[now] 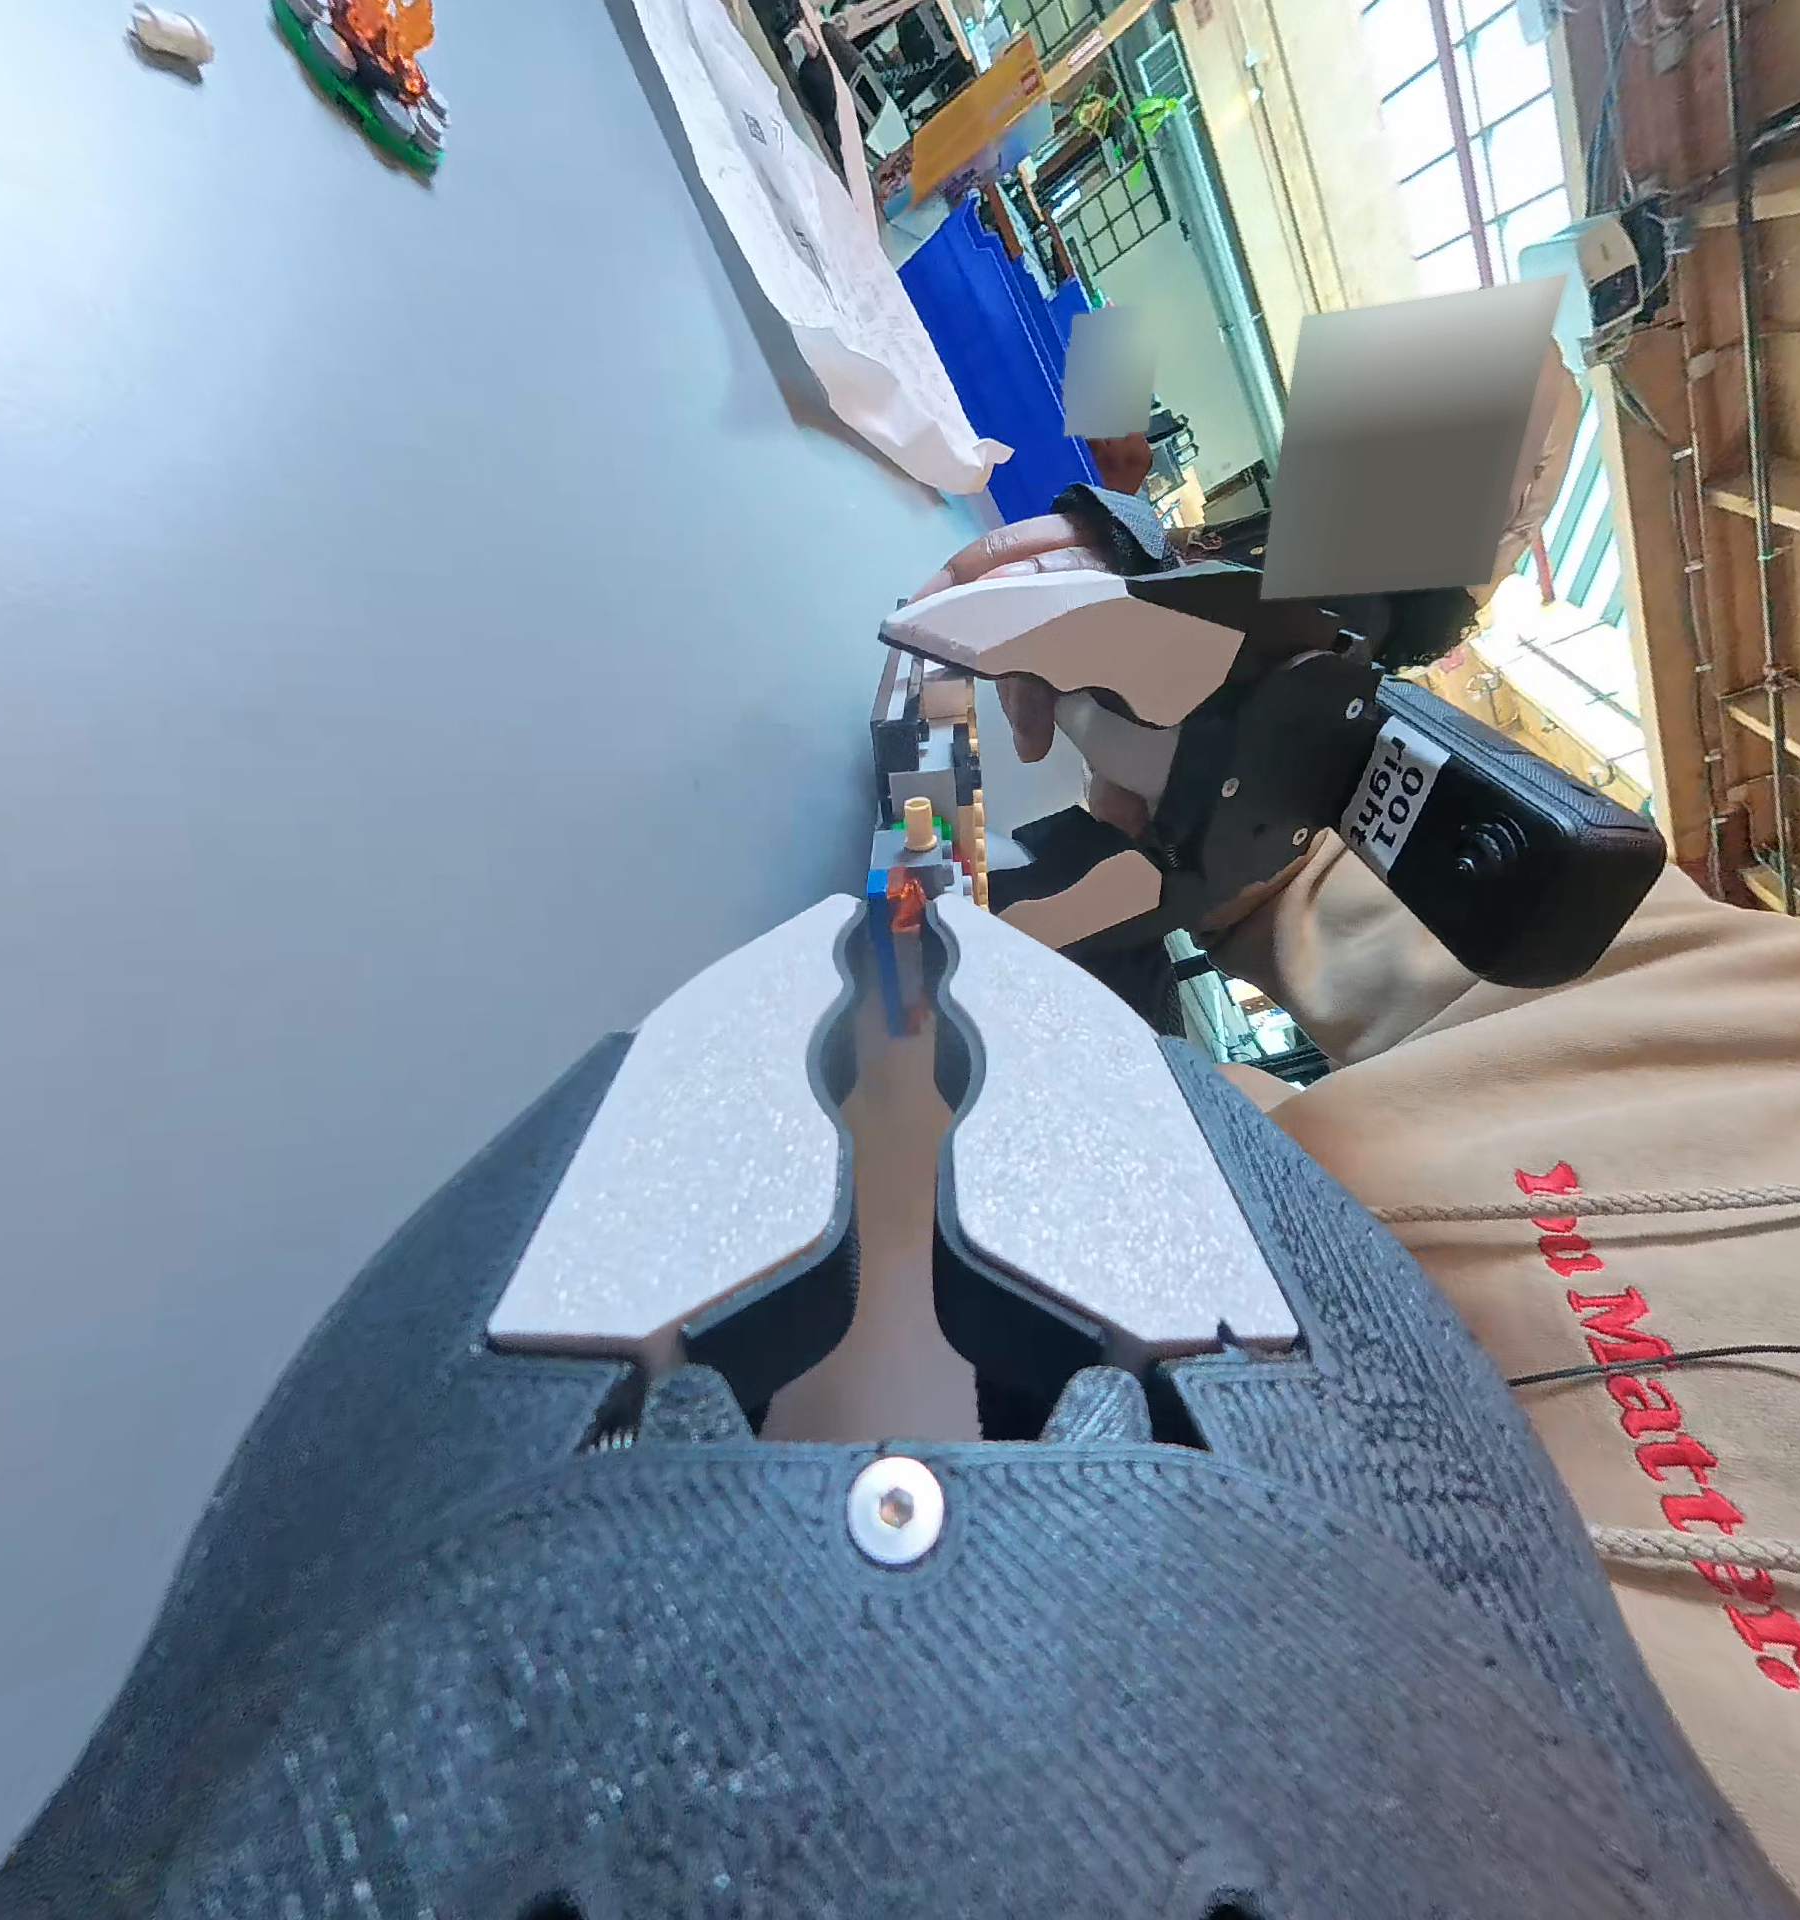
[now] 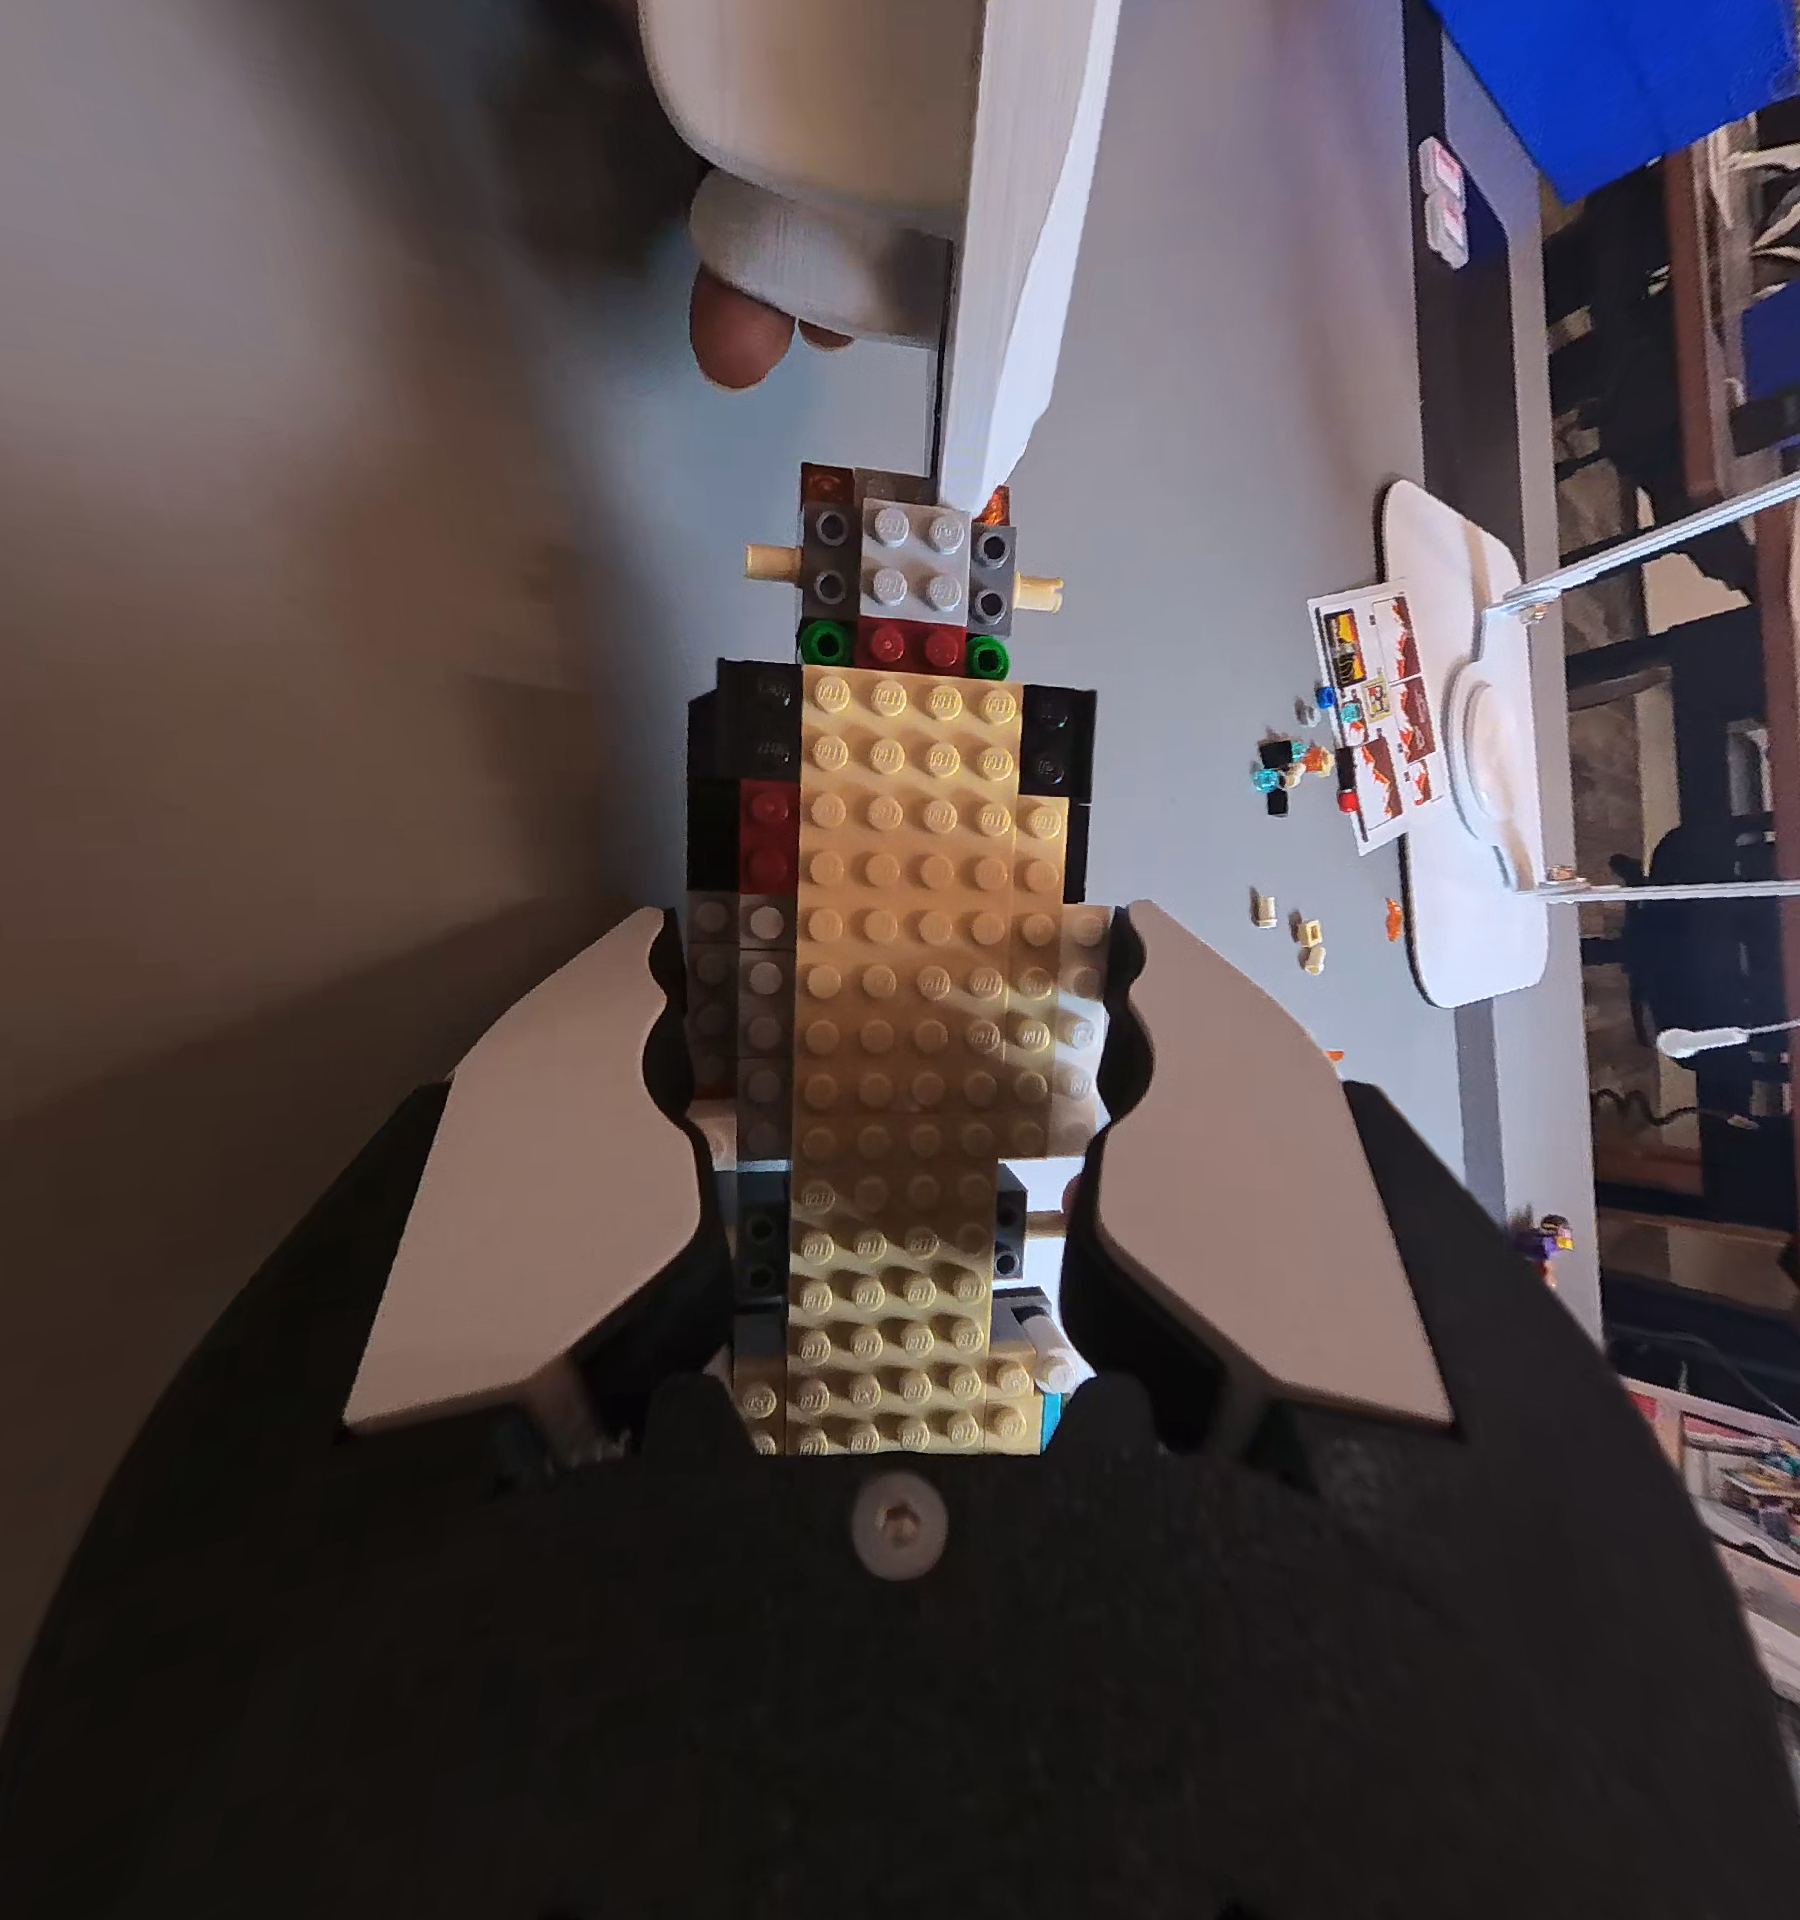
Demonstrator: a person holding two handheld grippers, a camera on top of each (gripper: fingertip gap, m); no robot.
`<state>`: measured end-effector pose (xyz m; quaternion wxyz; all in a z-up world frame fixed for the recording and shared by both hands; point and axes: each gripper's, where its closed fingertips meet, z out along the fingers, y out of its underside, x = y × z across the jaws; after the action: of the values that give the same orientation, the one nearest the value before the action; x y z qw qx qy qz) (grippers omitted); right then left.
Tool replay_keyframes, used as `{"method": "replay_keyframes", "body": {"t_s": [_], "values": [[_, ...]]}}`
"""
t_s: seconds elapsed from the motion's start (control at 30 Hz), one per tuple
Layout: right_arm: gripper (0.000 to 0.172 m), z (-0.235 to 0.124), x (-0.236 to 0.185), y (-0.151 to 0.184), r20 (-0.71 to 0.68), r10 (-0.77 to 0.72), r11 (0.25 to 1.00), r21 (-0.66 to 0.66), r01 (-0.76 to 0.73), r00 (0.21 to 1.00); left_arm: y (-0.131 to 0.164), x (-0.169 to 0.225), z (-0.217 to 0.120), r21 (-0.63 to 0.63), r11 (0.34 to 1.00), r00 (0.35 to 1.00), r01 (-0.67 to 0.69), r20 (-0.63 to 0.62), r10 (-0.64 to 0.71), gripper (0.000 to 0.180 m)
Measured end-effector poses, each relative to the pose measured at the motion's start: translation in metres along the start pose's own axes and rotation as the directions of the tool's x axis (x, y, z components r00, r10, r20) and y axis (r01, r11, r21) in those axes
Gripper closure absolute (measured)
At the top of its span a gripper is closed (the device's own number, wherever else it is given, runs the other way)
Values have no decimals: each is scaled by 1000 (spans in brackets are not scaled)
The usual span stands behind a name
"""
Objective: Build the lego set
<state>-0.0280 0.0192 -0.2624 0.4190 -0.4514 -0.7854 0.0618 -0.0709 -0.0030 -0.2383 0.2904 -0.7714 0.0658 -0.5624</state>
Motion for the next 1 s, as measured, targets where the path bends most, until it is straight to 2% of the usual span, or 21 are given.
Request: {"method": "replay_keyframes", "body": {"t_s": [0.57, 1.0], "values": [[94, -3, 6, 0, -88, -47, 999, -1, 47, 995, -4, 4, 1, 41, 999, 1000, 9, -29, -8, 171], [94, -6, 13, -4, -194, -98, 995, -2, 99, 976, -6, 11, -2, 43, 979, 979, -197, 66, 194, 173]]}}
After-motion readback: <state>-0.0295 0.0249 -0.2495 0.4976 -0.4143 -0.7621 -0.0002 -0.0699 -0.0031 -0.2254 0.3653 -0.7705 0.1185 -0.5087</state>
